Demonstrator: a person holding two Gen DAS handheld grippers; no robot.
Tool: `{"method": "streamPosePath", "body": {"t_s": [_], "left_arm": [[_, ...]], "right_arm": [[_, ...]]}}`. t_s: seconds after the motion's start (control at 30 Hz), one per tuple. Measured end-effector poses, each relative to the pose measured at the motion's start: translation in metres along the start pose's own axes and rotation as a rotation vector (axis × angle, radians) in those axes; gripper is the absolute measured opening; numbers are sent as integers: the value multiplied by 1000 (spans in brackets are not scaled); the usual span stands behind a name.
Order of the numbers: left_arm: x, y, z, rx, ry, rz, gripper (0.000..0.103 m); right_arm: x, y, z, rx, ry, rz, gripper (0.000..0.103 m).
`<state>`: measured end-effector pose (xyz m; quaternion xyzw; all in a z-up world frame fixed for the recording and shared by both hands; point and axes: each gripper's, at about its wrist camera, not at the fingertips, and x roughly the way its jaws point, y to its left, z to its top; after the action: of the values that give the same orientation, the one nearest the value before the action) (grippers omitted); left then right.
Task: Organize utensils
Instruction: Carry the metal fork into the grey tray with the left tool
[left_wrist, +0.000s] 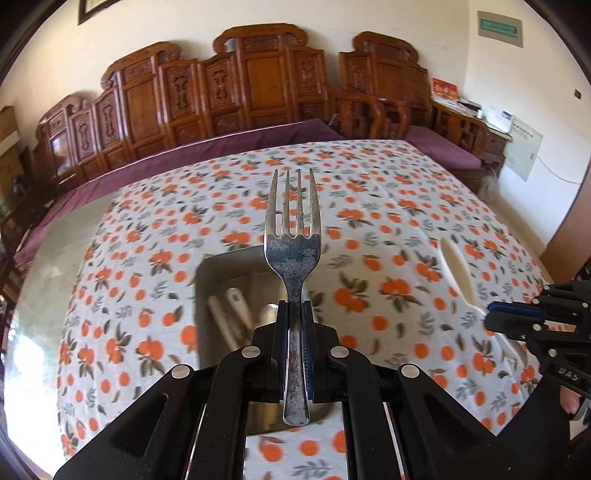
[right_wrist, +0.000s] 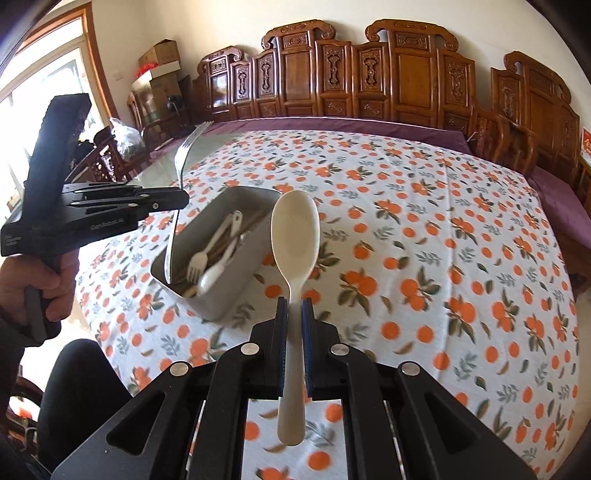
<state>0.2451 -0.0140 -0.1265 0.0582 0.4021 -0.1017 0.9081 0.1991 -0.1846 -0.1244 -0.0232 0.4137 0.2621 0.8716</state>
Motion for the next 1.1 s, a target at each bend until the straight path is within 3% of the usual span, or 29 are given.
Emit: {"method": "streamPosePath", "body": {"t_s": [0.37, 1.1], "left_arm": [[42, 34, -14, -19, 79, 56, 6], [93, 37, -34, -57, 201, 59, 6]], "right_arm": [[11, 13, 10, -10, 10, 24, 9], [14, 15, 8, -1, 17, 29, 9]]}}
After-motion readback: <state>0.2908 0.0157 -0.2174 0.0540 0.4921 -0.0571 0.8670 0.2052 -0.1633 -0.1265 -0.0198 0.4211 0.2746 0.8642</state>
